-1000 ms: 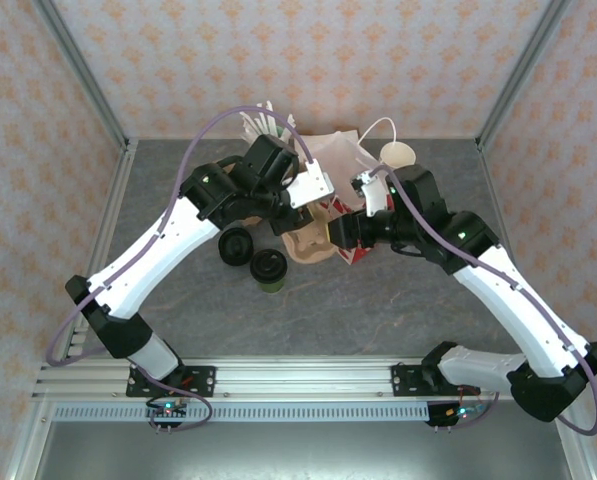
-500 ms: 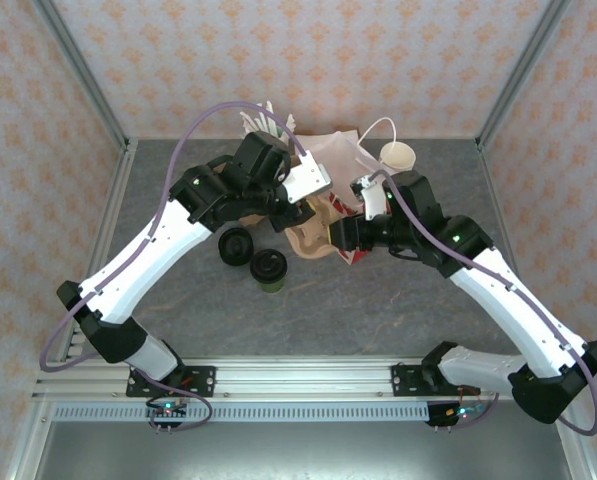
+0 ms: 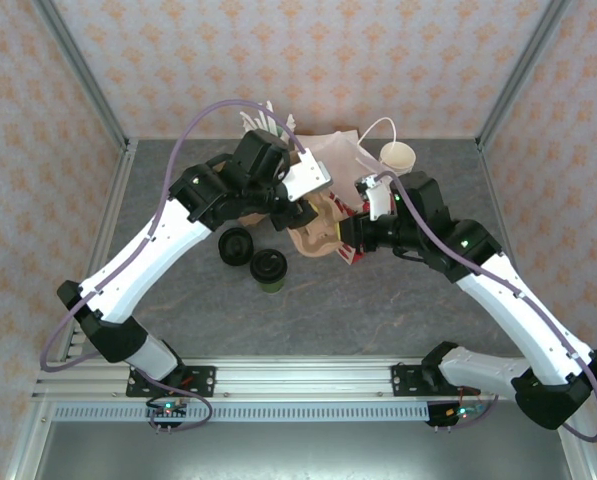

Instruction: Pack the takeout coffee

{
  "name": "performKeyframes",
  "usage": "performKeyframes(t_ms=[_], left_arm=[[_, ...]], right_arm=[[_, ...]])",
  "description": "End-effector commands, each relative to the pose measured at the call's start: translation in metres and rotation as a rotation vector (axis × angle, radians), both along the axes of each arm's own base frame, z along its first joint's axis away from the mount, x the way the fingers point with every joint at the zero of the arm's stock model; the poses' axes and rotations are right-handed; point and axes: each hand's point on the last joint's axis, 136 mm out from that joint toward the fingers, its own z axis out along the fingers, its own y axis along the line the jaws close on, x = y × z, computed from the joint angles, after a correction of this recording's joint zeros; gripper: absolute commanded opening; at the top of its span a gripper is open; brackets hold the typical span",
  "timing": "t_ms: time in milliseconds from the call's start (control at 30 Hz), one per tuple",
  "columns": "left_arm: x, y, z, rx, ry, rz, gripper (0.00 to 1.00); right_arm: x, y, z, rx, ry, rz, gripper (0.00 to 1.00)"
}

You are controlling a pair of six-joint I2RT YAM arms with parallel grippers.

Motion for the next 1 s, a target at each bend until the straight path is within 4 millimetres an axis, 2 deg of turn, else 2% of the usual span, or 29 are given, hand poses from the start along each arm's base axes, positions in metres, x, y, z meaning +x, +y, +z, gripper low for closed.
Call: performKeyframes(t_ms=[0,400,667,833,900,967], left_arm=[[0.001,0.008,0.000,0.051,0.016,0.009,0.52],[0.008,0.011,-0.007,0.121,0.022,0.014,0.53],[0.008,0.005,-0.003,0.092,0.025,0.004,0.46],[0.009,0.003,-0.005,0.083,0.036,0.013,0.39],[0.008,0.001,-0.005,0.067,0.047,0.010,0.39],[0.007,0.000,-0.004,0.051,0.061,0.007,0.38]], right_arm=[[0.000,-0.006,0.019,0.004,-0.065,-0.004,0.12],[-0.003,-0.008,0.021,-0.021,-0.058,0.010,0.12],[-0.004,-0.008,0.018,-0.031,-0.052,0.014,0.15],[-0.003,-0.011,0.019,-0.033,-0.057,-0.003,0.24],[-0.003,-0.013,0.021,-0.027,-0.054,-0.013,0.35],[-0.002,-0.018,0.023,-0.027,-0.052,-0.024,0.36]])
